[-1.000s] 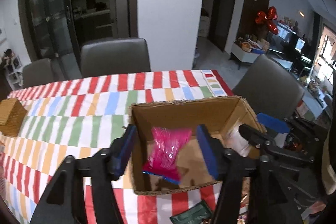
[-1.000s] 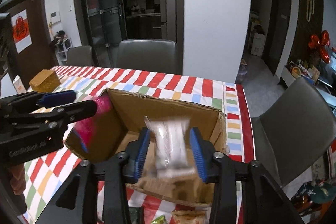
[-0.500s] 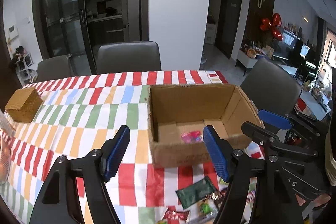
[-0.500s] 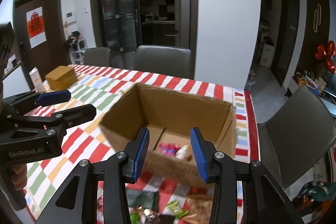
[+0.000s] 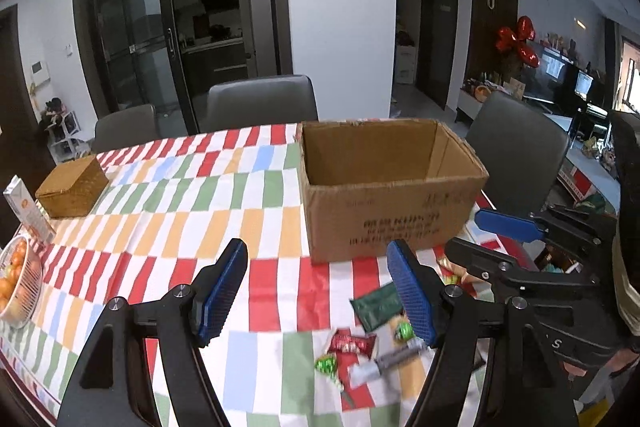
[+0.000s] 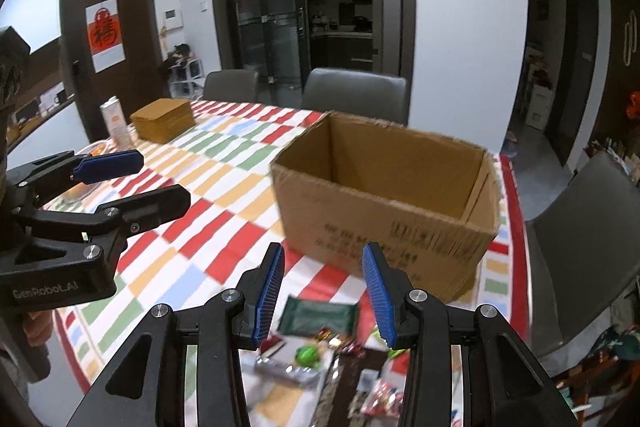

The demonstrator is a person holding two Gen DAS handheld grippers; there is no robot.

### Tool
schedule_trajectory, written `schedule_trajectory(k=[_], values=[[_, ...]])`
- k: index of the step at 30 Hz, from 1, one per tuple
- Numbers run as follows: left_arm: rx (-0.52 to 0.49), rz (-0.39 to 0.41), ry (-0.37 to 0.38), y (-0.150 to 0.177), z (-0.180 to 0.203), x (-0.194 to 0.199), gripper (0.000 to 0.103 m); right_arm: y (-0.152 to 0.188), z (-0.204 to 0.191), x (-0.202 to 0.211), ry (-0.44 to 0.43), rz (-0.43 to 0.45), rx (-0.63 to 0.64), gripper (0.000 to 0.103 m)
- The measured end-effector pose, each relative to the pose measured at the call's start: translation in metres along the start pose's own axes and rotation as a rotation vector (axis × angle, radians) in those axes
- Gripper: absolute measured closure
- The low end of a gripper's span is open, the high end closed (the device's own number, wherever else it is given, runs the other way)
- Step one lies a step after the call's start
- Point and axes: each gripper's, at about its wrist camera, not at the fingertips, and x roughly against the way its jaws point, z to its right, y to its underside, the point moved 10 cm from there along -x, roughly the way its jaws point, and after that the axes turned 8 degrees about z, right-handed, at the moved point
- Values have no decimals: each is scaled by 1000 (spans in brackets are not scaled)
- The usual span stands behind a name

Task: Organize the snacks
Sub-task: 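Move both tools back toward the remaining snacks on the table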

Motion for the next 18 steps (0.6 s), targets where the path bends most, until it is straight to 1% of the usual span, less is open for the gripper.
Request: schedule_trajectory(k=[8,18], values=[[-13,-33,-20,36,-1,15,31,28,-16,3,-34,-41,9,61],[26,-140,5,89,-2,4,31,73,-33,-8,-55,-140,24,61]])
